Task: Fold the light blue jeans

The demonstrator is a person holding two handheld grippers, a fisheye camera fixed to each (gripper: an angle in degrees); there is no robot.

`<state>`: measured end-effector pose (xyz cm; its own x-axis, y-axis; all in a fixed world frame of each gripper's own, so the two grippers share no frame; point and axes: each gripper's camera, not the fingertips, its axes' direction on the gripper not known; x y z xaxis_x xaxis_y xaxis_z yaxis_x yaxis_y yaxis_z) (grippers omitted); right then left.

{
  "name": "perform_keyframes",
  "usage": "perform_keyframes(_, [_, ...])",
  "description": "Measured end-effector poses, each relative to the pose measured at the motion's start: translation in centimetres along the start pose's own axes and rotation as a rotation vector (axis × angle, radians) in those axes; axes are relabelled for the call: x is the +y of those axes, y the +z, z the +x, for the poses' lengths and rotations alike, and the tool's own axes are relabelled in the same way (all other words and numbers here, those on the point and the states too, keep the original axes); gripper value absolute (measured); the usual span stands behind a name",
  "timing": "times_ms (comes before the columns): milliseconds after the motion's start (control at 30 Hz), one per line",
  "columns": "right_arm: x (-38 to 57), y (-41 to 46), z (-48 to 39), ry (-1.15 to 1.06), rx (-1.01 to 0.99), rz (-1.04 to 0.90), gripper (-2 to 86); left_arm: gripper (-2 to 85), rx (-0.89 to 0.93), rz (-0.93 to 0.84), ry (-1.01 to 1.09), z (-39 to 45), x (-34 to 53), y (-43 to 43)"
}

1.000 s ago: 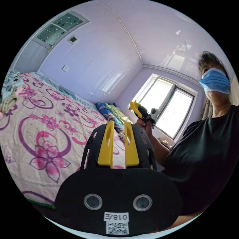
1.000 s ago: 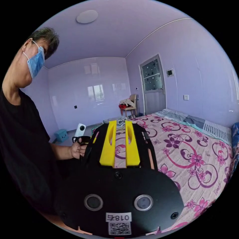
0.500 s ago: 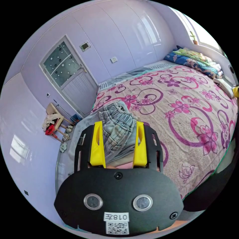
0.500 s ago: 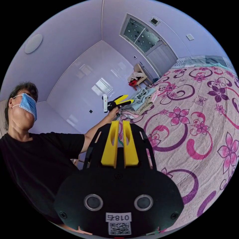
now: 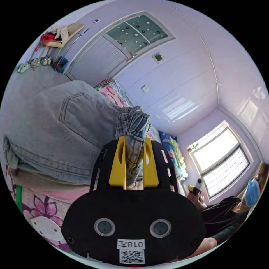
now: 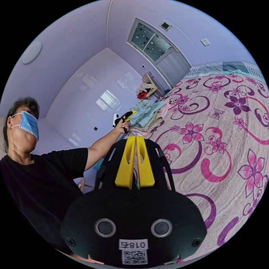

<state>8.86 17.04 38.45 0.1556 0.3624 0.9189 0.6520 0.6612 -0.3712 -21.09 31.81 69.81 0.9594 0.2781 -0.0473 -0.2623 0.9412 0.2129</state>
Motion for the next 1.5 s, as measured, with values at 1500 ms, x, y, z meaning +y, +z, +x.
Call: perform_keyframes(1500, [-35.7, 9.8, -6.0, 0.207, -0.010, -0.106, 1.7, 7.8, 0.256, 0.553, 0.273, 3.4, 0.6, -16.1])
